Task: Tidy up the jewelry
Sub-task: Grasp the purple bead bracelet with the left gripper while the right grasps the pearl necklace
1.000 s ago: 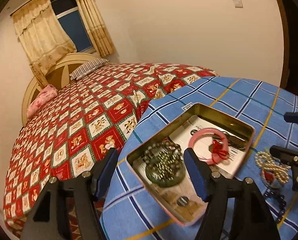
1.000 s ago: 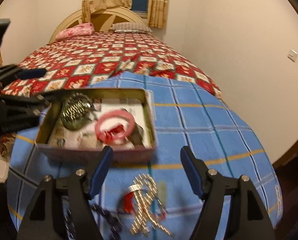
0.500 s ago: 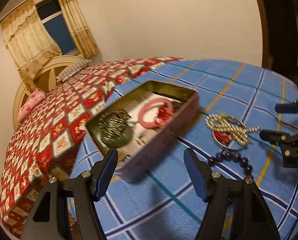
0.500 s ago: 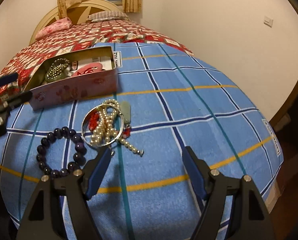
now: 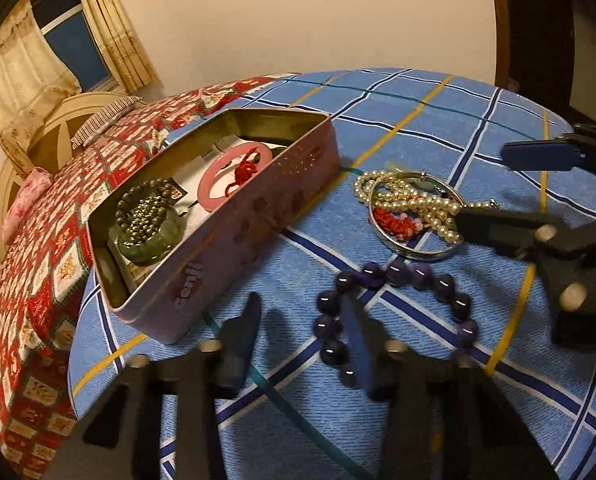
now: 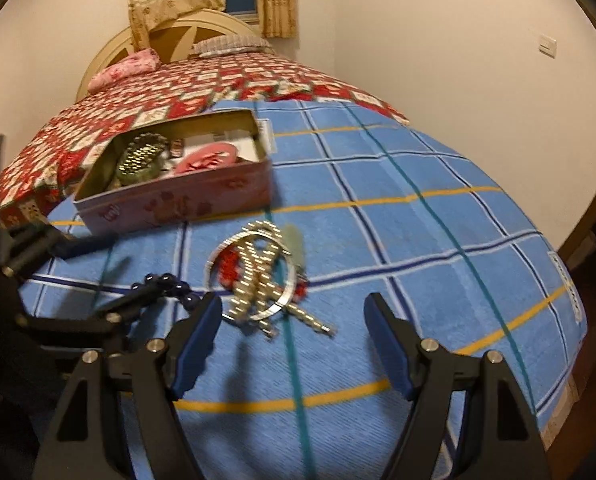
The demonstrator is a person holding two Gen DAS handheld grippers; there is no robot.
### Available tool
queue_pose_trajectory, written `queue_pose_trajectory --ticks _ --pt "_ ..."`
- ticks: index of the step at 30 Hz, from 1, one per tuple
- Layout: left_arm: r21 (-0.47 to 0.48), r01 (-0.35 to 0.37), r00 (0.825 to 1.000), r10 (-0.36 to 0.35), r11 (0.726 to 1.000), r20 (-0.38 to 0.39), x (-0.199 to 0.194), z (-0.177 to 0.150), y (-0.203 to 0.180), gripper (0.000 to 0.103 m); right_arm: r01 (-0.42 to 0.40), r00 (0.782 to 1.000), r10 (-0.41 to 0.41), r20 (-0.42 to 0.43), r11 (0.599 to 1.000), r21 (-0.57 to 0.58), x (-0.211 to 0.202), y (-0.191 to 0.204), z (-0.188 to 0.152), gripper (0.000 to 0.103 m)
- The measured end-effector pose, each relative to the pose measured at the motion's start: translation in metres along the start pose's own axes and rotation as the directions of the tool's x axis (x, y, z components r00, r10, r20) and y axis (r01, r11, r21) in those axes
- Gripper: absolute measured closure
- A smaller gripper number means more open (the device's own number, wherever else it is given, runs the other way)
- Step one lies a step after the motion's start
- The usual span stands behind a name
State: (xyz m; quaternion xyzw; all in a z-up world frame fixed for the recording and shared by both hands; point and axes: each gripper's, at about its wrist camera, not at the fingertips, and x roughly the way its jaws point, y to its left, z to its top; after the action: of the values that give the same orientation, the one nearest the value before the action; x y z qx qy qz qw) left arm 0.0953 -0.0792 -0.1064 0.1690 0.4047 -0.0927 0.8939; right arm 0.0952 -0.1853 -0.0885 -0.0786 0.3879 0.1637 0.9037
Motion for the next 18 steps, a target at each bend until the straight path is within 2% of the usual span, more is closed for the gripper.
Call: queue_pose_trajectory --ticks 2,3,6,8,9,18 --pt "0.002 0.018 1.000 -0.018 1.000 -0.002 0.001 0.000 -0.001 0.089 -0.017 1.000 0.017 0.001 1.000 -0.026 0.005 0.010 0.003 0.032" --pt "0.007 0.018 1.000 -0.018 1.000 0.000 0.001 0.000 -0.001 0.090 -0.024 1.000 0.024 -0.005 0.999 -0.038 0.008 0.015 0.004 0.035" --pt "0.006 0.029 1.000 -0.029 1.000 0.007 -0.001 -0.002 -0.001 0.090 -0.040 0.998 0.038 -0.044 0.998 -0.041 0.020 0.020 0.005 0.056" --pt "0.004 0.021 1.000 -0.021 1.000 0.015 -0.004 -0.003 0.001 0.090 -0.038 0.998 0.037 -0.060 0.999 -0.026 0.024 0.019 0.006 0.085" --pt "0.002 0.015 1.000 -0.015 1.000 0.022 -0.007 -0.003 0.003 0.090 -0.053 0.997 0.052 -0.060 0.999 -0.015 0.024 0.016 0.007 0.093" --pt "-0.044 -0.015 0.996 0.019 0.999 0.085 -0.034 0.003 0.024 0.090 -0.047 0.999 0.047 0.007 0.999 -0.025 0.002 0.019 0.012 0.094"
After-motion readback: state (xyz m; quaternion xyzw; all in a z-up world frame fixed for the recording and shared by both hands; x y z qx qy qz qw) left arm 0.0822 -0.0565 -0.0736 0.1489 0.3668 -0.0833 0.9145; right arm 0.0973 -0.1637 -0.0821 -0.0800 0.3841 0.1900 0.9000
